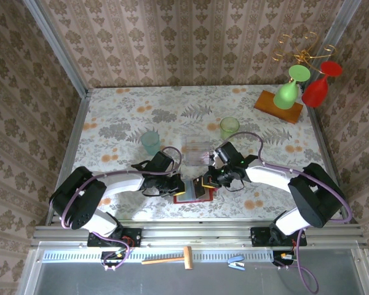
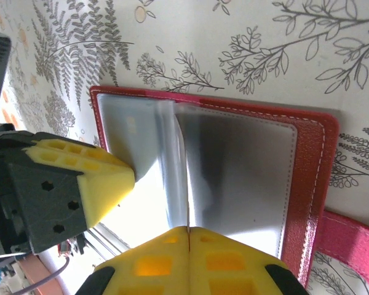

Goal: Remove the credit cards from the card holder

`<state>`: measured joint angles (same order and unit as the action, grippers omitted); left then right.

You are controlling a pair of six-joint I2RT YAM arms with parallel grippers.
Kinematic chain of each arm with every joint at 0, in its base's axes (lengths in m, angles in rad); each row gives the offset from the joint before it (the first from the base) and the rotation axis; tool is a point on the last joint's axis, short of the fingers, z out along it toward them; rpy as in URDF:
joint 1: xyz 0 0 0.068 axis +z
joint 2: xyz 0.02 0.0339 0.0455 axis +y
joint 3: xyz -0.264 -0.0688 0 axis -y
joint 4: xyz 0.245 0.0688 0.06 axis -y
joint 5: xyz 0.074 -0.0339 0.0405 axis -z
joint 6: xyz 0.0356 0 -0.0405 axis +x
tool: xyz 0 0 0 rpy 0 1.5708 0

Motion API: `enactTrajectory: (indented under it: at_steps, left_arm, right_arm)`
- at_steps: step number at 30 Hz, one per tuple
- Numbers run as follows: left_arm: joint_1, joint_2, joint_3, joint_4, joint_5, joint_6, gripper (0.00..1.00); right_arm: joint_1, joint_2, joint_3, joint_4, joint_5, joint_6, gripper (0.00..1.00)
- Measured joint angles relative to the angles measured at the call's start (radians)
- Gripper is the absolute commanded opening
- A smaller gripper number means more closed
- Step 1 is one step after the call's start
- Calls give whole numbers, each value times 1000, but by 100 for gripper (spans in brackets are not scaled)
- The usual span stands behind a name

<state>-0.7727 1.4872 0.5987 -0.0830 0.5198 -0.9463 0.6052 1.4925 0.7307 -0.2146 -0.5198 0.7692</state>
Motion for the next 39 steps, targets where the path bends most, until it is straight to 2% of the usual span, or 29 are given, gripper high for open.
enactTrajectory:
  at_steps: [4,8,19,24,31,39]
  left_arm:
    - [0,-9,0,-1,0,0,8]
    - [2,-21,0,0,0,0,8]
    - [31,-83,0,0,-1,0,10]
    - [44,-98,0,0,0,0,10]
    - [79,-151,-10,-6,0,0,10]
    - [120,-253,-60,-62,-5,0,11]
  right_arm:
    - [-5,-14,75,-113,12,-126,0]
    - [-5,-18,183,-252,50,-320,0]
    - [-5,-18,430,-676,167,-1058,0]
    - [-5,35,573,-811,212,-1323,0]
    - [-13,212,802,-932,261,-1530,0]
    - [-47,422,1118,-1051,264,-1641,0]
